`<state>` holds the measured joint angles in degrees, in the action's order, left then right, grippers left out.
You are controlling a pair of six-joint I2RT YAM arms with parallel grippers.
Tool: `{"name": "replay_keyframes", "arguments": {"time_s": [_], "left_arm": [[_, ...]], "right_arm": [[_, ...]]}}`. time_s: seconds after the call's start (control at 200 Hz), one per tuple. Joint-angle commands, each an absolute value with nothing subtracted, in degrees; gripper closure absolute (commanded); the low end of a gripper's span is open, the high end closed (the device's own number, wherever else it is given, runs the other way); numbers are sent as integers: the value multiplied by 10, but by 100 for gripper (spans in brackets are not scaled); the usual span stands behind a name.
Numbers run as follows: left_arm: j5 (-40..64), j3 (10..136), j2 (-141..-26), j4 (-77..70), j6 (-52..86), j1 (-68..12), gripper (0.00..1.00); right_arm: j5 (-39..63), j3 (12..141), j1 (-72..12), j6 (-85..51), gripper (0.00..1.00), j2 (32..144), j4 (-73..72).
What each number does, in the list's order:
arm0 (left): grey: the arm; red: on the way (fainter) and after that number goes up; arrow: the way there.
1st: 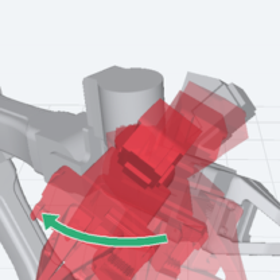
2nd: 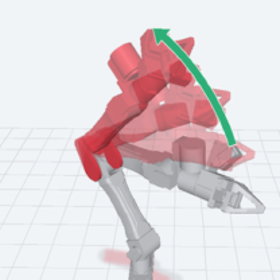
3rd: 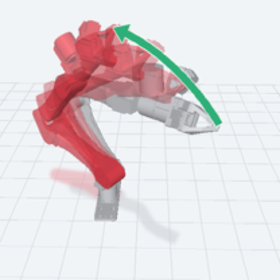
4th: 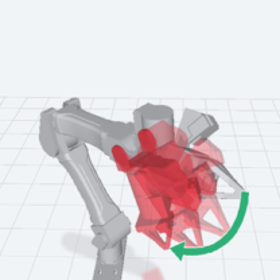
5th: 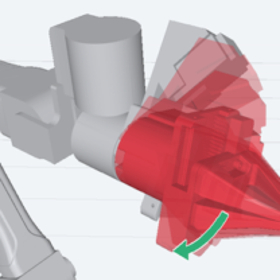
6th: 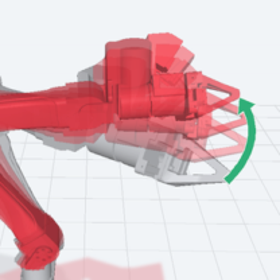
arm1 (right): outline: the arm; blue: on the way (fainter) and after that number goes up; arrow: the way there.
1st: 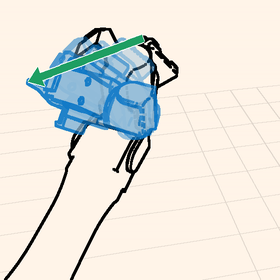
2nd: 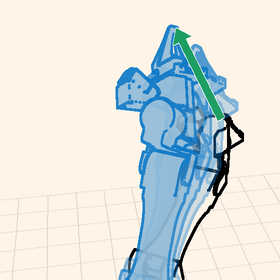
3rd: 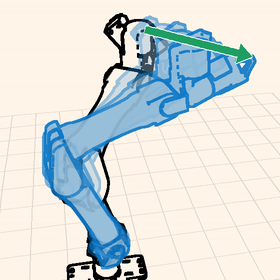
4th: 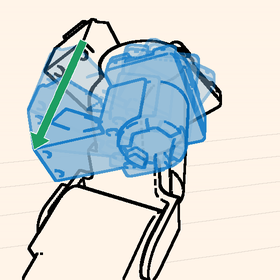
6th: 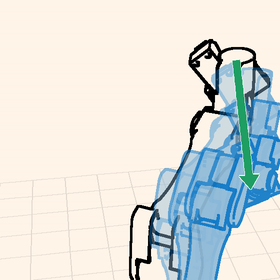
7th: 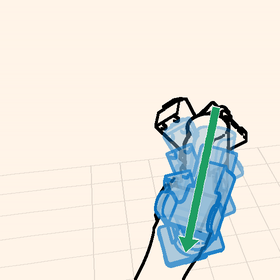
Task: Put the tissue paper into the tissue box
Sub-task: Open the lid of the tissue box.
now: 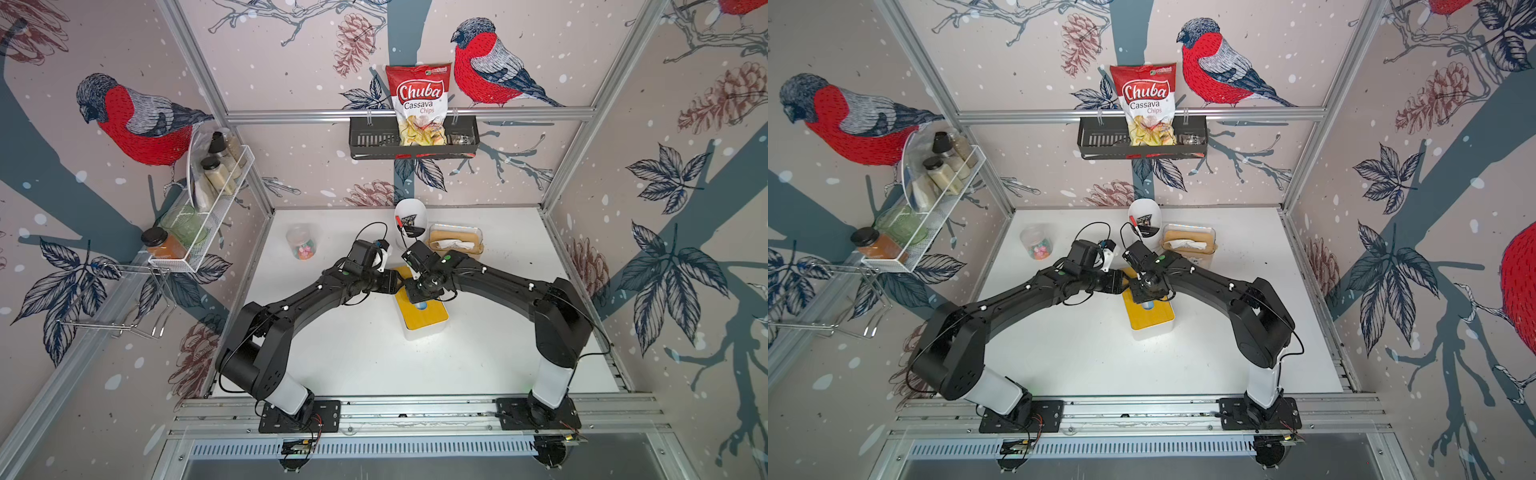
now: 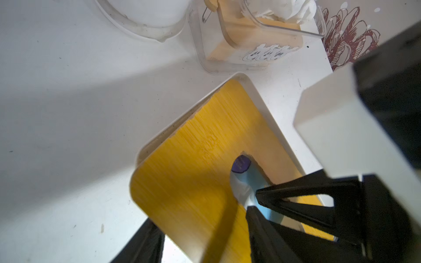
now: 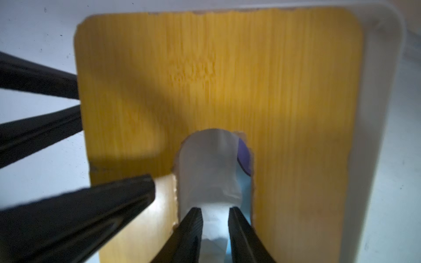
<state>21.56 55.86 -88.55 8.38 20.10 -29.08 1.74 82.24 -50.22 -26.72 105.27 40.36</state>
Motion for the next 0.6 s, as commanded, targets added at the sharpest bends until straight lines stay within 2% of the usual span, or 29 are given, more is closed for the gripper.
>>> {"name": "replay_keyframes", "arguments": {"time_s": [0.0, 0.595], "left_arm": [[222, 568, -870, 29, 202, -292, 40], [229, 569, -831, 49, 210, -271, 38]], "right_arm": [[56, 827, -508, -242, 100, 1050, 385], [44, 832, -511, -247, 100, 1035, 379]]}}
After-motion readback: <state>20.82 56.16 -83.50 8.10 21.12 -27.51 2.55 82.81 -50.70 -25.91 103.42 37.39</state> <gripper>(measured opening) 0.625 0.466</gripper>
